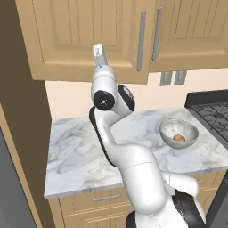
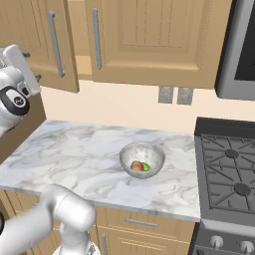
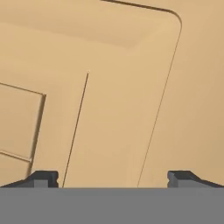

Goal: Open the cabinet. Pick the kiwi and peach from the cabinet and place them into the bowl. Then close the cabinet.

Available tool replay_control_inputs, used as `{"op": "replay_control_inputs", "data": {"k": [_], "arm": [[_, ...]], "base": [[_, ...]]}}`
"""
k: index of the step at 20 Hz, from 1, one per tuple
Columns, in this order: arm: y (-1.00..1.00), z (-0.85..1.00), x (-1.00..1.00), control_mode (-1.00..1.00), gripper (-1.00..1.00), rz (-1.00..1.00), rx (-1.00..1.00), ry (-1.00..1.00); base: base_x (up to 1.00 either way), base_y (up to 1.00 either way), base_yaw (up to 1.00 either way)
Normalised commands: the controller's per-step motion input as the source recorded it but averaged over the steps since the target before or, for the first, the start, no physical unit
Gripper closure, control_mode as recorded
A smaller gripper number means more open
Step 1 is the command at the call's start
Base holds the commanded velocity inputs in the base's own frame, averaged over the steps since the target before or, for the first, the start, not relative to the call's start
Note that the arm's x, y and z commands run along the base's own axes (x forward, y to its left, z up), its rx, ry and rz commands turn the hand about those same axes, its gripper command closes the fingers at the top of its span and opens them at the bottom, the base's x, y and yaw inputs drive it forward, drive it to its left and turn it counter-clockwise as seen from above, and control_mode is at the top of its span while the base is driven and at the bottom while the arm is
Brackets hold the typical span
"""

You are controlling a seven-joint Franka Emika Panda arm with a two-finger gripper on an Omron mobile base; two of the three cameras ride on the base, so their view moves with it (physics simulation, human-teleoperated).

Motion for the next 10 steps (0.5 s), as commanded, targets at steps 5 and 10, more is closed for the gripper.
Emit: {"op": "replay_control_inputs", "data": {"k": [5,10], "arm": [[-0.04,0.00,0.71,-1.00,-1.00,0.00,0.00,0.00],[-0.02,0.00,0.65,-1.00,-1.00,0.00,0.00,0.00]], "base": [[0.00,0.00,0.00],[0.00,0.00,0.00]]}}
